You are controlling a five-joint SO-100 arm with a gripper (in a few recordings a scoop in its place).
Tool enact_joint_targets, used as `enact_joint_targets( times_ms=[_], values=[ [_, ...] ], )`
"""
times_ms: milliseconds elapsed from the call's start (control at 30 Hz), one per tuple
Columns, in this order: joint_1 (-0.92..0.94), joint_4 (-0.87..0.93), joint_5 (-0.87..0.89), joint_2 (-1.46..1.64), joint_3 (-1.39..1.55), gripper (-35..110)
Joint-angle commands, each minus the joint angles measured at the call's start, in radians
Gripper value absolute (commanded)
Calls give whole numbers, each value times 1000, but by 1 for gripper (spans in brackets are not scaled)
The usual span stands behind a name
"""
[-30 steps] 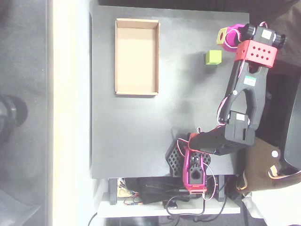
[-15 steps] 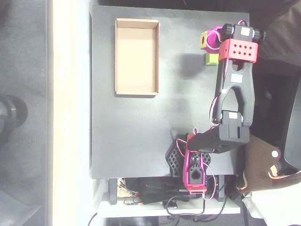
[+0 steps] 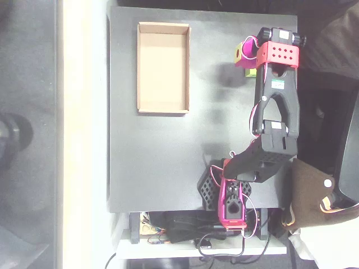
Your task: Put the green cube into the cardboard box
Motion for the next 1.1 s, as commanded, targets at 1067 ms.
enact_joint_targets(
  times_ms=[1067],
  values=[
    [34,-92,11,-86,12,26]
  ],
)
